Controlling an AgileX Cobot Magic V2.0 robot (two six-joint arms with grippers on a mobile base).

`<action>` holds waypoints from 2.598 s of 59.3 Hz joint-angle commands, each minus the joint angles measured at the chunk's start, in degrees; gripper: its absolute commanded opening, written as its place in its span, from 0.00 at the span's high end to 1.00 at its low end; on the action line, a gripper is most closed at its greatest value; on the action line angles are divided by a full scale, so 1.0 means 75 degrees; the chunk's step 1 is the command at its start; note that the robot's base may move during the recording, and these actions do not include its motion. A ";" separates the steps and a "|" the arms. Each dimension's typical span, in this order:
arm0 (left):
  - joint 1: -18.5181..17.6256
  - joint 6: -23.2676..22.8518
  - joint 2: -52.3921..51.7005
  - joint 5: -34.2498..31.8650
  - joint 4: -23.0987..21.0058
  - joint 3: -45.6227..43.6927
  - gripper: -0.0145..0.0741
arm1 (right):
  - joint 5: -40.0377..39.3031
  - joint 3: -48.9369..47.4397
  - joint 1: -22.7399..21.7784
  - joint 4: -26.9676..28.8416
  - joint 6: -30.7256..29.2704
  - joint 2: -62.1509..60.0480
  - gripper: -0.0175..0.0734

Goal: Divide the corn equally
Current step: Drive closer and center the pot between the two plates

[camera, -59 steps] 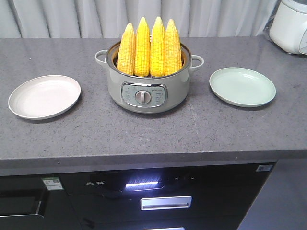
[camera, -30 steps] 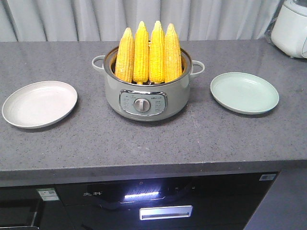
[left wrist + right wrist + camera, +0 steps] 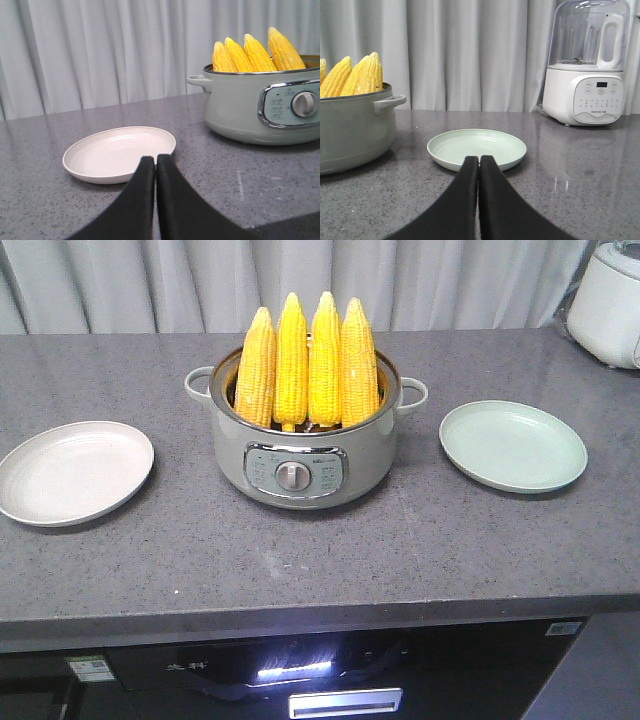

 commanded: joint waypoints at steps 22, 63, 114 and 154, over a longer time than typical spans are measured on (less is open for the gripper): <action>0.0007 -0.0069 -0.0110 -0.0576 -0.0029 0.0096 0.84 | -0.0568 0.0088 -0.0002 -0.0079 0.0001 -0.0050 0.81; 0.0007 -0.0069 -0.0110 -0.0576 -0.0029 0.0096 0.84 | -0.0568 0.0088 -0.0002 -0.0079 0.0001 -0.0050 0.81; 0.0007 -0.0069 -0.0110 -0.0576 -0.0029 0.0096 0.84 | -0.0568 0.0088 -0.0002 -0.0079 0.0001 -0.0050 0.81; 0.0007 -0.0069 -0.0110 -0.0576 -0.0029 0.0096 0.84 | -0.0568 0.0088 -0.0002 -0.0079 0.0001 -0.0050 0.81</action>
